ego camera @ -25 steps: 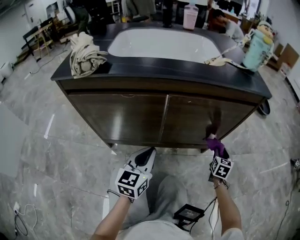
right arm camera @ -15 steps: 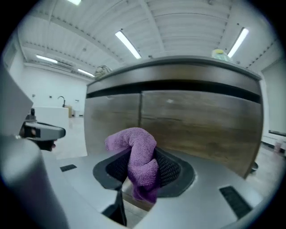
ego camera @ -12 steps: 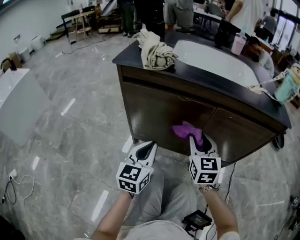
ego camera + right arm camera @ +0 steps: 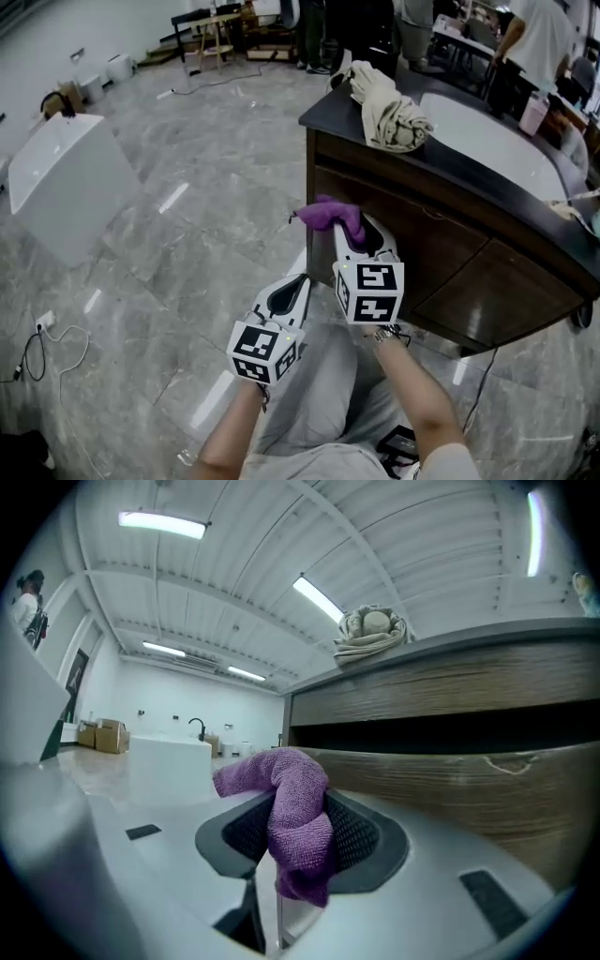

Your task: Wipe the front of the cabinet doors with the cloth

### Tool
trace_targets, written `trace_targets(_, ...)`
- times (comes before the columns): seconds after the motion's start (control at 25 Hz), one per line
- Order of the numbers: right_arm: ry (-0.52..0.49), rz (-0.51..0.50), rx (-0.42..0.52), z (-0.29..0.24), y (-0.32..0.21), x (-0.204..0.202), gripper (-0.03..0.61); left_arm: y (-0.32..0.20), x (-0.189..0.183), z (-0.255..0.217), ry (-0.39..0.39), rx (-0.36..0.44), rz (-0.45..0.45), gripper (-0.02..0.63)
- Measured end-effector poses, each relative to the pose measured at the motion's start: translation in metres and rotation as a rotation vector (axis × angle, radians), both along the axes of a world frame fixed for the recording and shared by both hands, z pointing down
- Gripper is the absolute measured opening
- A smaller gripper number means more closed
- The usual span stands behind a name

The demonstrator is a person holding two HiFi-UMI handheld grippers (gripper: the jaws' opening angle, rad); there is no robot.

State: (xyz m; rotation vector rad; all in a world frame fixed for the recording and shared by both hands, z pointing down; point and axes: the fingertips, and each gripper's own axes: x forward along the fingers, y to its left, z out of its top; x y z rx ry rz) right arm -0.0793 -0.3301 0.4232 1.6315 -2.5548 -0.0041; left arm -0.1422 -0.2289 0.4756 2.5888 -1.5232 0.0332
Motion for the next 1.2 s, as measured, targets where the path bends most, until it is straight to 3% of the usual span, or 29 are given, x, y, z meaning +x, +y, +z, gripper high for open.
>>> trace_targets(0.16,-0.063,0.012,0.010,-0.013,-0.024,-0.010,0.158,0.000,-0.016,-0.003,-0.015,0.006,-0.028,0.006)
trace_targets(0.44,-0.047,0.039,0.020,-0.019,-0.044,-0.014,0.158,0.003,-0.021,0.003,-0.011,-0.005,-0.040,0.006)
trace_targets(0.8,-0.022,0.121,0.021,-0.012,-0.023,0.061,0.158,0.002,0.009,0.008,0.018,-0.012,0.013,0.006)
trace_targets(1.2,-0.059,0.253,0.024,-0.004,0.010,0.162,0.160,0.001,0.051,0.011,0.053,-0.013,0.081,0.006)
